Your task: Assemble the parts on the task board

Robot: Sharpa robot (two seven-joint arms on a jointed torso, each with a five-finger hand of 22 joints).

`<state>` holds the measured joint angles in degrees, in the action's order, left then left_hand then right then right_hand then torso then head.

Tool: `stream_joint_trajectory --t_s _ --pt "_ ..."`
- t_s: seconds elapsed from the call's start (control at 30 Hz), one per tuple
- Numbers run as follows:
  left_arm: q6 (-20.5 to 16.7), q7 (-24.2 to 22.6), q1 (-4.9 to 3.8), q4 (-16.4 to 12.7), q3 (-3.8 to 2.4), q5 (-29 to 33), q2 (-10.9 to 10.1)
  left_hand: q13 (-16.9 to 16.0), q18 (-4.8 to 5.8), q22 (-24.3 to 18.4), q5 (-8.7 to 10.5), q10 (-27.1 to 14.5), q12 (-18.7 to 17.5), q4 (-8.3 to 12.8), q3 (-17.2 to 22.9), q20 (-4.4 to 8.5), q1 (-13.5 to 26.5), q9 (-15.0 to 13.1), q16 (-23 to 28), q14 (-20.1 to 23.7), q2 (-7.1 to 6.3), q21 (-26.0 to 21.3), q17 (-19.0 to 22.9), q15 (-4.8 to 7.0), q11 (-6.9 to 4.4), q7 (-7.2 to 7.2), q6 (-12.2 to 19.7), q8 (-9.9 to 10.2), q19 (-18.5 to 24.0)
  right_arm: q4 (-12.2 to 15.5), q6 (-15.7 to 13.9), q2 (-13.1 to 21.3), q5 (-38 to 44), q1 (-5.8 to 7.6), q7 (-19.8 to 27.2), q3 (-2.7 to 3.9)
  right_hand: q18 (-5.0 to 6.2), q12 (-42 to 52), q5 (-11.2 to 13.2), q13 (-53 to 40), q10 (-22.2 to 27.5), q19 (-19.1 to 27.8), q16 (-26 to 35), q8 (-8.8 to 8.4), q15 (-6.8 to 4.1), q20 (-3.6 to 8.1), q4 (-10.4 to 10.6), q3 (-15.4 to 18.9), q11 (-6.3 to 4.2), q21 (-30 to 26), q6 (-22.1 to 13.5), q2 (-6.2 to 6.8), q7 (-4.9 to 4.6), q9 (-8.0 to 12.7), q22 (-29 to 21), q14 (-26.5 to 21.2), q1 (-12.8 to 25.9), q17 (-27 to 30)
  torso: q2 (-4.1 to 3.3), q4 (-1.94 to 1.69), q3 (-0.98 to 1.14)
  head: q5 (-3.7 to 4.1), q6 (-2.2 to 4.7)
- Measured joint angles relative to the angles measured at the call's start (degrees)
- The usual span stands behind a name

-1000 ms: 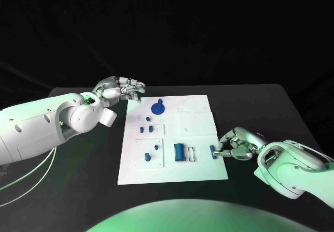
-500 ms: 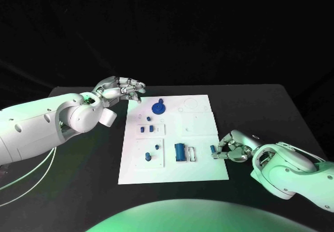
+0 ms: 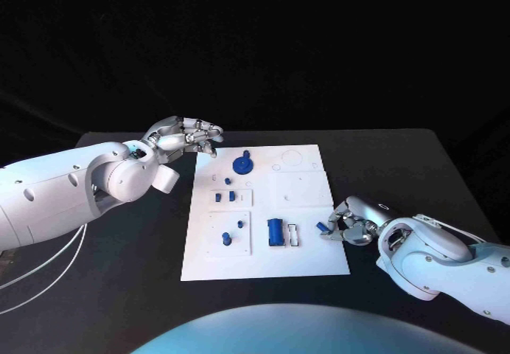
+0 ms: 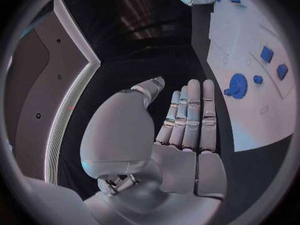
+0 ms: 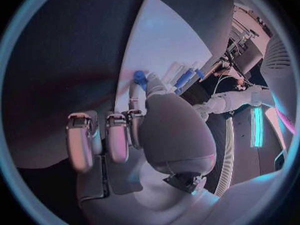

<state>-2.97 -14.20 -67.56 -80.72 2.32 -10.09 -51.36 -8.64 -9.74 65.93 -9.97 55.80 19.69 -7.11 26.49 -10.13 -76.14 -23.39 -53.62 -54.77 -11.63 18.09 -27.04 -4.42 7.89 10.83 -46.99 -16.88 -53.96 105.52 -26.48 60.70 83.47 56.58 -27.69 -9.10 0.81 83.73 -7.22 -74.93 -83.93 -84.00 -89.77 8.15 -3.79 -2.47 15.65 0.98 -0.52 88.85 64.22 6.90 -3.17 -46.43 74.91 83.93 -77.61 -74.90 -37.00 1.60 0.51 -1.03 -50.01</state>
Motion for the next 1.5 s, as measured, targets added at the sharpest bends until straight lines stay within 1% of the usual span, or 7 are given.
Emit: stream_joint_trajectory --t_s 0.17,0.37,0.63,0.83,0.9,1.23,1.5 --pt "0.01 0.02 0.0 -0.07 0.01 0.0 -0.04 0.0 0.0 0.0 0.0 0.0 0.0 0.0 0.0 0.0 0.0 0.0 0.0 0.0 0.0 0.0 0.0 0.0 0.0 0.0 0.0 0.0 0.0 -0.31 0.71 -0.61 1.64 0.04 -0.63 0.06 0.0 0.09 -2.6 0.0 0.0 0.0 0.0 -0.43 0.0 0.0 -0.09 -1.17 0.0 0.0 0.15 0.74 -0.01 -4.35 0.0 0.0 -2.15 -0.05 0.01 0.01 -0.02 -0.02 0.0" --pt "0.01 0.04 0.0 -0.15 0.01 0.0 -0.09 0.0 0.0 0.0 0.0 0.0 0.0 0.0 0.0 0.0 0.0 0.0 0.0 0.0 0.0 0.0 -0.05 0.0 0.0 0.0 0.0 0.0 0.0 -0.02 1.6 -1.03 3.2 0.11 -1.23 0.16 0.0 0.09 -0.86 0.0 -0.21 0.0 0.0 -2.09 -0.22 0.0 0.39 -7.71 -0.21 0.18 0.93 2.17 0.14 -4.51 -0.01 0.22 -5.38 -0.05 0.05 -0.01 -0.04 -0.13 0.0" --pt "0.01 0.06 -0.02 -0.18 0.01 0.0 -0.14 0.0 0.0 0.0 0.0 0.0 0.0 0.0 0.0 0.0 0.0 0.0 0.0 0.0 0.0 0.0 -0.04 0.0 0.0 0.0 0.0 0.0 0.0 1.41 1.22 -0.87 3.87 0.06 -1.91 0.07 0.0 0.54 -6.11 0.01 -0.09 0.01 0.0 -1.93 -0.67 0.46 1.67 -17.62 -0.94 0.88 1.71 2.99 0.31 4.34 -0.01 0.19 -5.4 -0.04 0.09 0.02 -0.04 -0.28 0.0" --pt "0.01 0.08 -0.01 -0.18 0.01 0.0 -0.11 0.01 0.0 0.01 -0.01 0.0 0.0 0.0 0.0 0.0 0.0 0.05 0.0 0.0 0.0 0.0 -0.04 0.0 0.0 0.0 0.0 0.0 0.0 3.29 0.1 -0.56 2.35 0.09 -2.64 -0.38 0.0 1.0 -7.04 0.01 0.01 -0.01 0.0 0.94 -0.84 0.85 -1.14 -32.0 -1.04 0.96 1.17 6.23 0.84 4.58 0.01 0.01 6.16 -0.03 0.13 0.02 -0.04 -0.2 0.0" --pt "0.01 0.1 -0.01 -0.17 0.01 0.0 -0.11 0.01 0.0 0.01 -0.01 0.0 0.0 0.0 0.0 0.0 0.01 0.05 0.0 0.0 0.01 0.0 -0.04 0.0 0.0 0.0 0.0 0.0 0.0 3.88 -0.36 -0.73 1.49 0.32 -2.73 -0.37 0.0 1.13 -6.42 0.01 0.01 -0.01 0.0 1.06 -0.84 0.85 -5.63 -36.85 -1.04 0.96 1.05 6.58 0.91 3.37 0.03 0.01 8.66 -0.03 0.13 0.02 -0.05 -0.19 0.0" --pt "0.01 0.15 0.0 -0.17 0.01 0.0 -0.08 0.01 0.0 0.01 -0.01 0.0 0.0 0.16 0.16 0.0 0.23 0.05 0.0 0.0 0.23 0.0 -0.03 0.0 0.0 0.0 0.0 0.0 0.0 4.75 -2.98 -3.24 -3.35 0.6 -2.6 -0.31 0.0 1.58 -4.61 0.01 0.01 -0.01 0.0 1.76 -0.84 0.84 -9.19 -40.46 -1.03 0.95 0.96 6.6 0.81 1.8 0.03 0.01 13.48 -0.03 0.05 0.02 -0.05 -0.12 0.0" --pt "0.06 0.17 0.0 -0.27 0.01 0.01 -0.04 0.01 0.0 0.01 -0.01 0.0 0.0 0.16 0.16 0.0 0.23 0.05 0.0 0.0 0.23 0.0 -0.08 0.0 0.0 0.0 0.0 0.0 0.0 3.97 -4.72 -5.66 -7.21 0.14 -2.37 -0.31 0.0 1.58 -3.83 0.01 0.01 -0.01 0.0 1.83 -0.84 0.84 -9.57 -40.84 -1.03 0.95 0.91 6.76 0.76 0.69 0.02 0.0 16.04 -0.02 0.01 -0.01 0.0 -0.1 0.0"
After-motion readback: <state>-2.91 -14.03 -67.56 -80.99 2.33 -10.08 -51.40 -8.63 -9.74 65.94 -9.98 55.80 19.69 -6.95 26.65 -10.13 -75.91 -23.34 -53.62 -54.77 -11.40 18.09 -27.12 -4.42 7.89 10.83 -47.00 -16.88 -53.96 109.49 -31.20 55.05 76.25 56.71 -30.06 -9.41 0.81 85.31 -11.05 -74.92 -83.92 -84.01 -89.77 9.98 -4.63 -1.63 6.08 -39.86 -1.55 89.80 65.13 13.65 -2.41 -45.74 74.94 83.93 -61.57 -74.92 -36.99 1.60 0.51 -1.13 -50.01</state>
